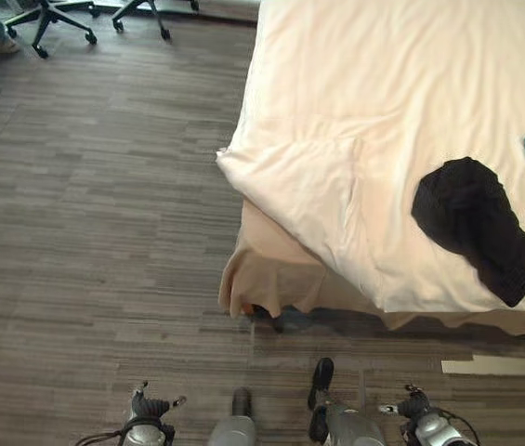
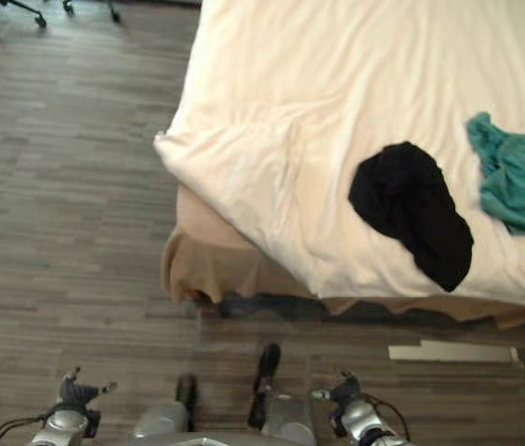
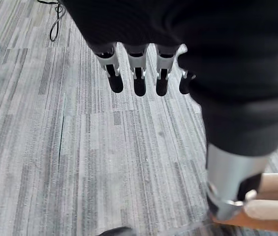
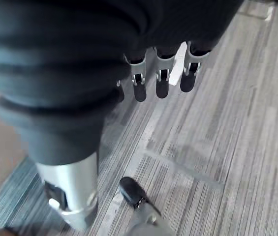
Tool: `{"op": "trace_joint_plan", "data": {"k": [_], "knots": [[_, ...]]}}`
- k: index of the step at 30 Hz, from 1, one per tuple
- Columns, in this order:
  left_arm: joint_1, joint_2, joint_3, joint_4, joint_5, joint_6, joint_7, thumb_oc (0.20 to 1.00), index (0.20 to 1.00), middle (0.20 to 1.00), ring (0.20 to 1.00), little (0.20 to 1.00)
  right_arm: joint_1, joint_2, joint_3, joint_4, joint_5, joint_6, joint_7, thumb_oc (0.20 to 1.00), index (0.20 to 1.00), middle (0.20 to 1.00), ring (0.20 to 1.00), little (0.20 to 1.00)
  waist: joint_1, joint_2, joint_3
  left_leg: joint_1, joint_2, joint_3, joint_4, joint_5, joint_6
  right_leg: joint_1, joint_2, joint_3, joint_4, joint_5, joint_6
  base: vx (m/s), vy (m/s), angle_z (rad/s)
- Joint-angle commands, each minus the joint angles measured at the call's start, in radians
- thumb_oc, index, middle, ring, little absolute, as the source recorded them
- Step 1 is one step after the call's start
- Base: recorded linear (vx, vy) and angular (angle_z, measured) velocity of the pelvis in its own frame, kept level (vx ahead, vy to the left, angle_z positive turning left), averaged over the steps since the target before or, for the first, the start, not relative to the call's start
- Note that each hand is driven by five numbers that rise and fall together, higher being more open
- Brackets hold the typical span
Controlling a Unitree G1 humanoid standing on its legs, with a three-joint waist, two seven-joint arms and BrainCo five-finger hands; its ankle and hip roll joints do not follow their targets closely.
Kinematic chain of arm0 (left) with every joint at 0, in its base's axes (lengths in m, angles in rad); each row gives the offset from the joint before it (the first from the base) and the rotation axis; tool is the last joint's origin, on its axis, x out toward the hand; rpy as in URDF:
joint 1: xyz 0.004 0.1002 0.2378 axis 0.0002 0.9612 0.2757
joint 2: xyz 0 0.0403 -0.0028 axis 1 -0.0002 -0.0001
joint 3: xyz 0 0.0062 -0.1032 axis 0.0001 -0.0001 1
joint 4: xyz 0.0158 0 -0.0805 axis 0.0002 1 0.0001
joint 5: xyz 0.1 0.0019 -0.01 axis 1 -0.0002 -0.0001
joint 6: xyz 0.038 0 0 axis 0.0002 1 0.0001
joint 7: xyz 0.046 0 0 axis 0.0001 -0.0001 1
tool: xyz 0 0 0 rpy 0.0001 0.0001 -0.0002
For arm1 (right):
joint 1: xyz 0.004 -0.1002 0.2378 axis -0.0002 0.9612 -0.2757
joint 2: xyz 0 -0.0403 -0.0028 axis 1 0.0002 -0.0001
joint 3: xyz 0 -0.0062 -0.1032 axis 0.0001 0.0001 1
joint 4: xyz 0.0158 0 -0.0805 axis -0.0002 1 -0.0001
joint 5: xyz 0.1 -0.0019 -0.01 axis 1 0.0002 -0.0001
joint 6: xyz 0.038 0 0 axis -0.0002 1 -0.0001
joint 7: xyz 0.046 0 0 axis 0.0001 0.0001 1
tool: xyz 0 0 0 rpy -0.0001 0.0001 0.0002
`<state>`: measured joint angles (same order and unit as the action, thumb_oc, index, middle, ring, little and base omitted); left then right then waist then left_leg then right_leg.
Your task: Tidy up the quilt and then pick up the clothes from the bed and put them into the laundry hamper.
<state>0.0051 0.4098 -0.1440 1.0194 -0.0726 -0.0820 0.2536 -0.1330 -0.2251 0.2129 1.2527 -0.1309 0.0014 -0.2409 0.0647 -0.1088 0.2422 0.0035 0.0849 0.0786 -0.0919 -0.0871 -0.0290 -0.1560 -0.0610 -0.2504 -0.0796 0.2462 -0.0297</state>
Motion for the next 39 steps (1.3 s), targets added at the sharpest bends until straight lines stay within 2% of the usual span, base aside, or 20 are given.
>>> {"op": "trace_joint_plan", "data": {"k": [1, 3, 5, 8, 12, 13, 15, 16, 17, 19, 20, 21, 23, 30, 31, 33, 35, 36, 37, 39], "knots": [[-0.078, 0.107, 0.067, -0.167, 0.037, -0.065, 0.059, 1.0, 1.0, 1.0, 1.0, 1.0, 0.048, -0.034, 0.007, 0.018, 0.034, -0.001, -0.01, 1.0, 1.0, 1.0, 1.0, 1.0, -0.012, 0.045, 0.027, -0.008, 0.05, -0.015, 0.025, 0.062, -0.068, 0.106, -0.11, -0.069, 0.04, -0.227, 0.215, 0.04, -0.049, -0.76], [0.033, 0.246, 0.166, -0.52, 0.104, -0.092, 0.045, 1.0, 1.0, 1.0, 1.0, 1.0, 0.076, -0.061, -0.023, 0.007, 0.045, -0.01, 0.016, 1.0, 1.0, 1.0, 1.0, 1.0, 0.01, 0.049, 0.02, -0.001, 0.054, -0.016, 0.007, 0.071, -0.076, 0.129, -0.106, -0.078, 0.019, -0.225, 0.217, 0.05, -0.044, -0.44], [0.069, 0.32, 0.236, -0.689, 0.132, -0.126, 0.038, 1.0, 1.0, 1.0, 1.0, 1.0, 0.078, -0.079, -0.038, 0.004, 0.054, -0.012, 0.039, 1.0, 1.0, 1.0, 1.0, 1.0, 0.02, 0.051, 0.011, 0.005, 0.058, -0.016, 0.005, 0.067, -0.083, 0.146, -0.105, -0.083, 0.007, -0.226, 0.219, 0.06, -0.012, -0.07], [0.054, 0.382, 0.296, -0.854, 0.156, -0.16, 0.034, 1.0, 1.0, 1.0, 1.0, 1.0, 0.073, -0.094, -0.042, 0.004, 0.052, -0.01, 0.063, 1.0, 1.0, 1.0, 1.0, 1.0, 0.023, 0.051, -0.007, 0.004, 0.054, -0.012, 0.005, 0.06, -0.088, 0.154, -0.111, -0.085, -0.003, -0.223, 0.222, 0.06, 0.014, 0.02], [-0.056, 0.432, 0.274, -0.968, 0.219, -0.158, 0.044, 1.0, 1.0, 1.0, 1.0, 1.0, 0.04, -0.083, -0.013, -0.001, 0.038, 0.004, 0.07, 1.0, 1.0, 1.0, 1.0, 1.0, 0.004, 0.058, -0.012, 0.0, 0.051, -0.005, 0.005, 0.054, -0.09, 0.142, -0.115, -0.079, -0.002, -0.221, 0.222, 0.0, 0.017, -0.03], [-0.061, 0.432, 0.271, -0.966, 0.22, -0.157, 0.045, 1.0, 1.0, 1.0, 1.0, 1.0, 0.039, -0.083, -0.015, 0.0, 0.038, 0.005, 0.07, 1.0, 1.0, 1.0, 1.0, 1.0, 0.006, 0.058, -0.011, -0.001, 0.051, -0.005, 0.005, 0.054, -0.09, 0.141, -0.115, -0.079, -0.002, -0.221, 0.222, -0.04, 0.047, -0.07], [-0.232, 0.45, 0.147, -0.908, 0.31, -0.121, 0.059, 1.0, 1.0, 1.0, 1.0, 1.0, -0.013, -0.064, 0.023, -0.013, 0.028, 0.012, 0.058, 1.0, 1.0, 1.0, 1.0, 1.0, -0.024, 0.064, 0.002, -0.017, 0.052, 0.009, 0.005, 0.055, -0.089, 0.102, -0.117, -0.067, 0.005, -0.213, 0.224, -0.06, 0.054, -0.08], [-0.245, 0.45, 0.137, -0.9, 0.312, -0.122, 0.063, 1.0, 1.0, 1.0, 1.0, 1.0, -0.015, -0.063, 0.018, -0.012, 0.029, 0.013, 0.057, 1.0, 1.0, 1.0, 1.0, 1.0, -0.02, 0.064, 0.003, -0.019, 0.052, 0.009, 0.005, 0.056, -0.088, 0.099, -0.117, -0.066, 0.006, -0.213, 0.224, -0.07, 0.061, -0.13], [-0.387, 0.462, 0.029, -0.815, 0.394, -0.084, 0.097, 1.0, 1.0, 1.0, 1.0, 1.0, -0.041, -0.064, 0.04, -0.02, 0.028, 0.013, 0.045, 1.0, 1.0, 1.0, 1.0, 1.0, -0.048, 0.065, 0.015, -0.033, 0.054, 0.023, 0.005, 0.058, -0.087, 0.072, -0.117, -0.054, 0.014, -0.209, 0.225, -0.08, 0.055, -0.16], [-0.47, 0.461, -0.032, -0.766, 0.42, -0.065, 0.11, 1.0, 1.0, 1.0, 1.0, 1.0, -0.05, -0.064, 0.038, -0.024, 0.03, 0.014, 0.041, 1.0, 1.0, 1.0, 1.0, 1.0, -0.053, 0.063, 0.024, -0.045, 0.054, 0.03, 0.005, 0.062, -0.086, 0.052, -0.117, -0.047, 0.022, -0.207, 0.225, -0.08, 0.044, -0.11], [-0.622, 0.468, -0.13, -0.674, 0.474, -0.019, 0.13, 1.0, 1.0, 1.0, 1.0, 1.0, -0.063, -0.066, 0.057, -0.034, 0.034, 0.015, 0.024, 1.0, 1.0, 1.0, 1.0, 1.0, -0.079, 0.063, 0.05, -0.066, 0.056, 0.039, 0.006, 0.07, -0.085, 0.018, -0.117, -0.035, 0.039, -0.202, 0.225, -0.07, 0.021, -0.1], [-0.637, 0.467, -0.142, -0.664, 0.473, -0.02, 0.133, 1.0, 1.0, 1.0, 1.0, 1.0, -0.065, -0.064, 0.052, -0.034, 0.034, 0.015, 0.024, 1.0, 1.0, 1.0, 1.0, 1.0, -0.075, 0.062, 0.051, -0.069, 0.056, 0.039, 0.007, 0.07, -0.085, 0.014, -0.118, -0.034, 0.041, -0.203, 0.225, -0.14, 0.03, -0.3], [-0.839, 0.467, -0.257, -0.562, 0.516, 0.02, 0.155, 1.0, 1.0, 1.0, 1.0, 1.0, -0.085, -0.071, 0.066, -0.044, 0.046, 0.012, 0.0, 1.0, 1.0, 1.0, 1.0, 1.0, -0.096, 0.057, 0.096, -0.112, 0.059, 0.044, 0.026, 0.08, -0.083, -0.037, -0.121, -0.02, 0.064, -0.197, 0.224, -0.1, 0.01, -0.46], [-1.099, 0.475, -0.454, -0.376, 0.599, 0.071, 0.168, 1.0, 1.0, 1.0, 1.0, 1.0, -0.064, -0.077, 0.096, -0.045, 0.04, 0.002, -0.023, 1.0, 1.0, 1.0, 1.0, 1.0, -0.143, 0.053, 0.15, -0.17, 0.062, 0.067, 0.056, 0.088, -0.083, -0.089, -0.131, -0.014, 0.067, -0.176, 0.23, -0.03, 0.016, -0.31], [-1.133, 0.476, -0.497, -0.341, 0.612, 0.071, 0.155, 0.2, 0.2, 0.2, 0.2, 0.2, -0.058, -0.078, 0.105, -0.044, 0.035, 0.0, -0.023, 1.0, 1.0, 1.0, 1.0, 1.0, -0.149, 0.054, 0.157, -0.173, 0.062, 0.071, 0.058, 0.089, -0.083, -0.096, -0.133, -0.013, 0.067, -0.174, 0.232, -0.03, 0.03, -0.17], [-1.152, 0.477, -0.613, -0.273, 0.671, 0.054, 0.066, 0.2, 0.2, 0.2, 0.2, 0.2, -0.046, -0.081, 0.114, -0.033, 0.027, -0.001, -0.027, 1.0, 1.0, 1.0, 1.0, 1.0, -0.159, 0.062, 0.161, -0.16, 0.063, 0.084, 0.053, 0.084, -0.082, -0.095, -0.131, -0.006, 0.065, -0.176, 0.236, -0.01, 0.05, -0.25], [-1.137, 0.468, -0.633, -0.264, 0.681, 0.047, 0.031, 0.2, 0.2, 0.2, 0.2, 0.2, -0.045, -0.084, 0.109, -0.027, 0.031, -0.001, -0.024, 1.0, 1.0, 1.0, 1.0, 1.0, -0.159, 0.063, 0.158, -0.153, 0.062, 0.089, 0.05, 0.085, -0.08, -0.094, -0.133, -0.001, 0.064, -0.175, 0.237, 0.01, 0.054, -0.19], [-1.059, 0.436, -0.632, -0.246, 0.679, 0.043, -0.026, 0.2, 0.2, 0.2, 0.2, 0.2, -0.044, -0.091, 0.086, -0.019, 0.06, 0.003, -0.019, 1.0, 1.0, 1.0, 1.0, 1.0, -0.157, 0.067, 0.153, -0.119, 0.061, 0.1, 0.048, 0.07, -0.078, -0.074, -0.131, 0.006, 0.065, -0.185, 0.236, 0.01, 0.059, -0.2], [-1.058, 0.436, -0.631, -0.247, 0.68, 0.043, -0.026, 0.2, 0.2, 0.2, 0.2, 0.2, -0.044, -0.091, 0.087, -0.019, 0.06, 0.003, -0.019, 1.0, 1.0, 1.0, 1.0, 1.0, -0.158, 0.066, 0.151, -0.122, 0.06, 0.1, 0.047, 0.073, -0.078, -0.077, -0.133, 0.006, 0.064, -0.182, 0.235, 0.05, 0.069, -0.21], [-0.903, 0.397, -0.557, -0.26, 0.636, 0.031, -0.051, 0.2, 0.2, 0.2, 0.2, 0.2, -0.027, -0.075, 0.062, -0.017, 0.085, 0.007, -0.02, 1.0, 1.0, 1.0, 1.0, 1.0, -0.155, 0.071, 0.132, -0.089, 0.055, 0.106, 0.041, 0.06, -0.076, -0.052, -0.132, 0.009, 0.06, -0.187, 0.232, 0.04, 0.041, -0.12]]}}
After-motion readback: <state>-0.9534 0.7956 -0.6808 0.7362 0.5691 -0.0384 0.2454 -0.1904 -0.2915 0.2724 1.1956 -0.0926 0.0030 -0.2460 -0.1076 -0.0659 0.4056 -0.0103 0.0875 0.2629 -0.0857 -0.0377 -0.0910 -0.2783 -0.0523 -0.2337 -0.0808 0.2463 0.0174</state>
